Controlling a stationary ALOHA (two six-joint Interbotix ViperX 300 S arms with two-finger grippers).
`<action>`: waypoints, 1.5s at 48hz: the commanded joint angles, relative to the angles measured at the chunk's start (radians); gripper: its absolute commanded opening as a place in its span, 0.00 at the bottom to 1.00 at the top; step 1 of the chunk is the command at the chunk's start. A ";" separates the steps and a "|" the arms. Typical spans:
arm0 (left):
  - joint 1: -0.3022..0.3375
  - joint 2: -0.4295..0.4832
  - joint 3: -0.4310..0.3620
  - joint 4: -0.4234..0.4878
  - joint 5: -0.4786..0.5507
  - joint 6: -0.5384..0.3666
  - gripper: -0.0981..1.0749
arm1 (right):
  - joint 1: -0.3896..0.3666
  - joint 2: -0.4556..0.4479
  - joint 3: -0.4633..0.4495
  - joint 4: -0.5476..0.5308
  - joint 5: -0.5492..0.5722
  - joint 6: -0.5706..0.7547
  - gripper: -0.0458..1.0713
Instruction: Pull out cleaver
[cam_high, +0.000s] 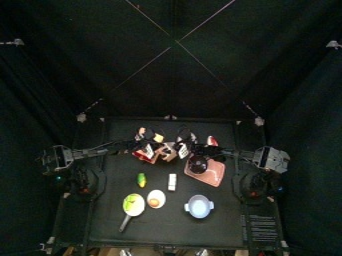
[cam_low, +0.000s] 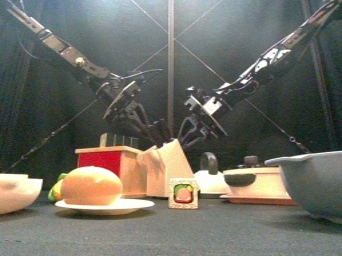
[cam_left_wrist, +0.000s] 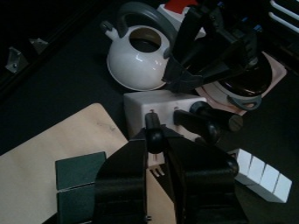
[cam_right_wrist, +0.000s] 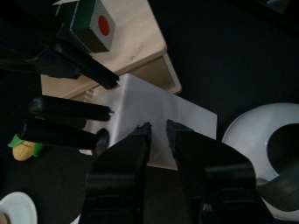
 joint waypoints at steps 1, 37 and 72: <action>0.002 -0.014 -0.026 0.000 0.000 0.000 0.44 | 0.000 -0.015 -0.023 0.002 -0.005 0.000 0.61; -0.014 -0.147 -0.006 0.005 0.084 0.002 0.44 | 0.000 -0.011 -0.023 0.002 -0.003 -0.002 0.61; -0.023 -0.397 0.055 0.046 0.196 0.002 0.44 | 0.000 -0.011 -0.020 0.002 0.002 -0.005 0.61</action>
